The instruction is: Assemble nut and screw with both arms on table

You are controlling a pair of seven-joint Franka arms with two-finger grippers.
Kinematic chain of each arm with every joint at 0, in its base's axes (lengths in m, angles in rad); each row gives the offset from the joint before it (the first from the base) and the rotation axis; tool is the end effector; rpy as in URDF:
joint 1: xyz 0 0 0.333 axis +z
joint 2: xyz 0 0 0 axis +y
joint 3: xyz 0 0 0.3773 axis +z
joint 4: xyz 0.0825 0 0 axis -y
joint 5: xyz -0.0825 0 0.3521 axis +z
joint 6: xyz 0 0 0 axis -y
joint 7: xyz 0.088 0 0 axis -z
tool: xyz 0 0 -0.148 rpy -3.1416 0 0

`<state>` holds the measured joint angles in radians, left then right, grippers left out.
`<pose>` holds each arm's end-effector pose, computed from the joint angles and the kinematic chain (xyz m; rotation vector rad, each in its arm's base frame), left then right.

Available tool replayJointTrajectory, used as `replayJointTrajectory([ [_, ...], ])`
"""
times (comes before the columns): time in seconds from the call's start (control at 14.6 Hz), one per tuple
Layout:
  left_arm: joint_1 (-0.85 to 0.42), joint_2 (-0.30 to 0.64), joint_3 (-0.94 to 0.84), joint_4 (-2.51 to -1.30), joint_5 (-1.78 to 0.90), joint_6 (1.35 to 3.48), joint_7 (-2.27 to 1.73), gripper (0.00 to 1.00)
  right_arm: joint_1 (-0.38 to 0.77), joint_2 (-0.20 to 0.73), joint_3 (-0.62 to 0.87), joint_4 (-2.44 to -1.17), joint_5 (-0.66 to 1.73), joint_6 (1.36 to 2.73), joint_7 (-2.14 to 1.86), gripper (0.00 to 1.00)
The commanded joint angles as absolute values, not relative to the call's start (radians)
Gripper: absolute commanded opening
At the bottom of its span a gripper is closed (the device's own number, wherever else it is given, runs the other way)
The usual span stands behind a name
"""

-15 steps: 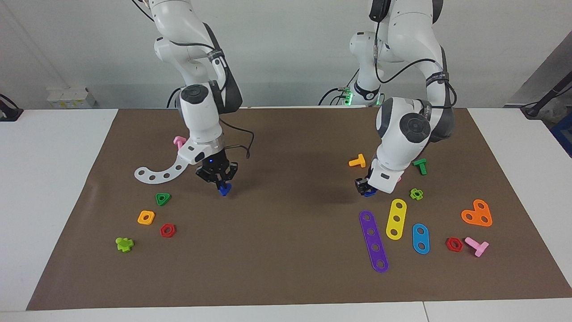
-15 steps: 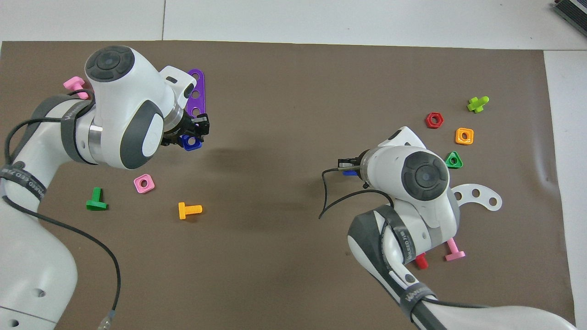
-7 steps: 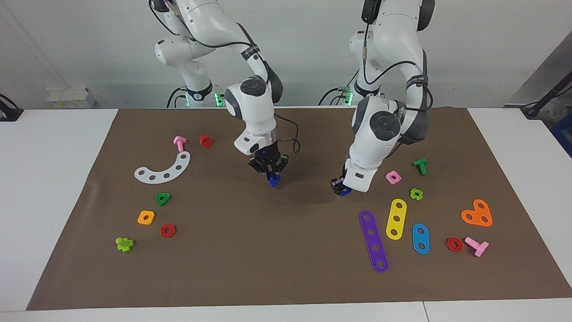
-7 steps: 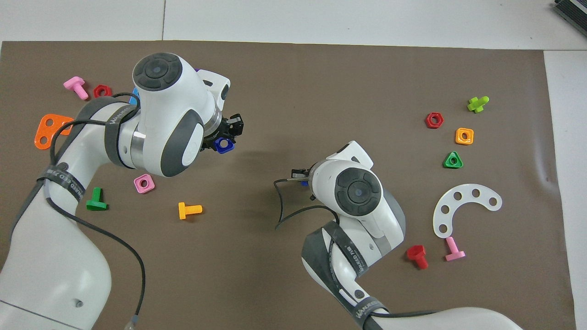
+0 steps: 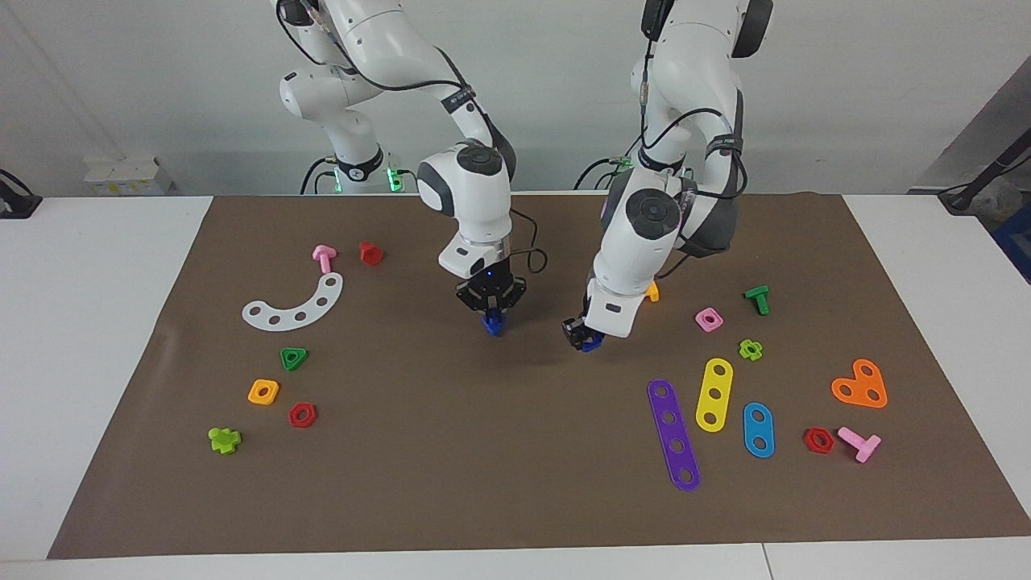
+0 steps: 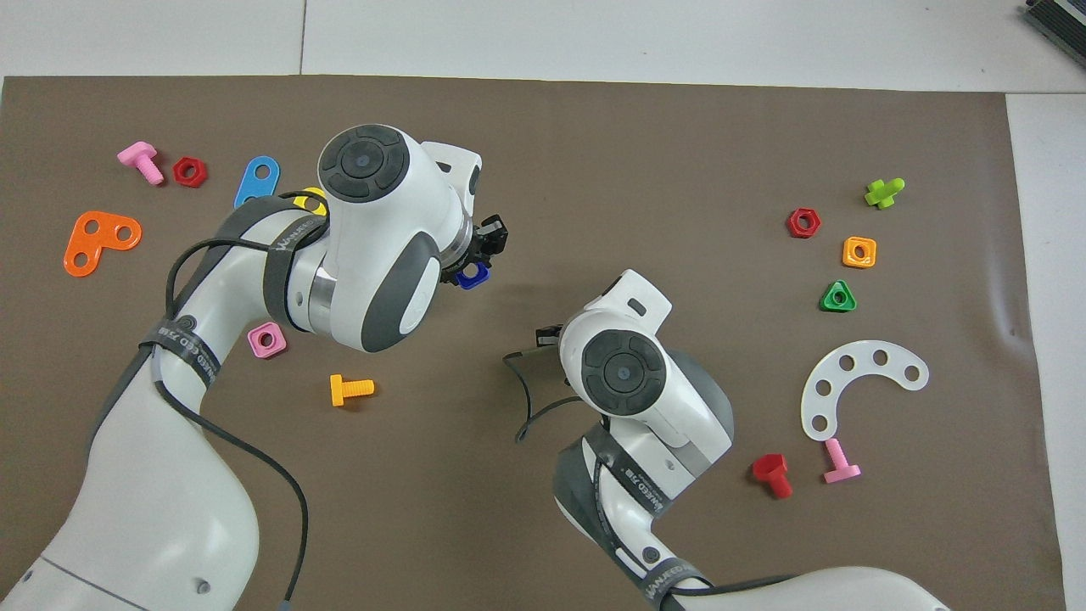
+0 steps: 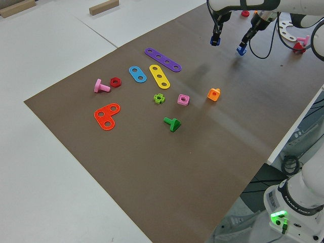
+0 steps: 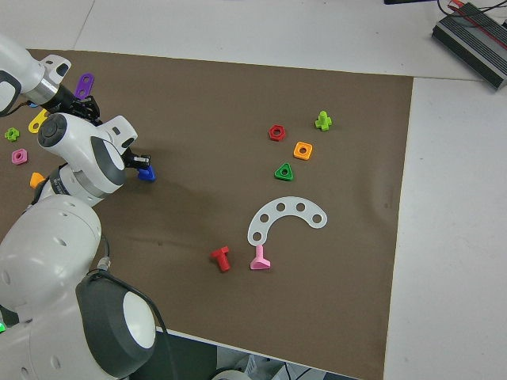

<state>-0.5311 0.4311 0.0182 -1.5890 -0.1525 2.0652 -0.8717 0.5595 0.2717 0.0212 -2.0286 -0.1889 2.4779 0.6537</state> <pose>0.5855 -0.3473 0.4197 2.9449 0.6375 -0.0710 0.5137 0.3313 0.3713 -3.1198 -0.1004 -0.3386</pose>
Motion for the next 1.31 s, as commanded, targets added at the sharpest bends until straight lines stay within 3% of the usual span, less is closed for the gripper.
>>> replayJointTrajectory([
  [0.0,-0.567,0.453,0.035,-1.560,-0.173,2.086,-0.911,0.00,0.555,0.270,0.023,-2.023,-0.219,2.453,0.670,1.00],
  [0.21,-0.580,0.451,0.035,-1.560,-0.175,2.094,-0.919,0.00,0.540,0.226,0.023,-2.026,-0.218,2.427,0.667,1.00],
  [0.62,-0.662,0.457,0.034,-1.562,-0.184,2.112,-1.031,0.00,0.425,0.036,0.026,-2.048,-0.201,2.243,0.631,1.00],
  [0.96,-0.742,0.465,0.034,-1.562,-0.222,2.138,-1.126,0.00,0.249,-0.113,0.020,-2.046,-0.088,2.033,0.428,1.00],
  [1.24,-0.765,0.476,0.034,-1.574,-0.235,2.190,-1.132,0.00,0.095,-0.129,0.012,-1.965,-0.006,1.956,0.282,1.00],
])
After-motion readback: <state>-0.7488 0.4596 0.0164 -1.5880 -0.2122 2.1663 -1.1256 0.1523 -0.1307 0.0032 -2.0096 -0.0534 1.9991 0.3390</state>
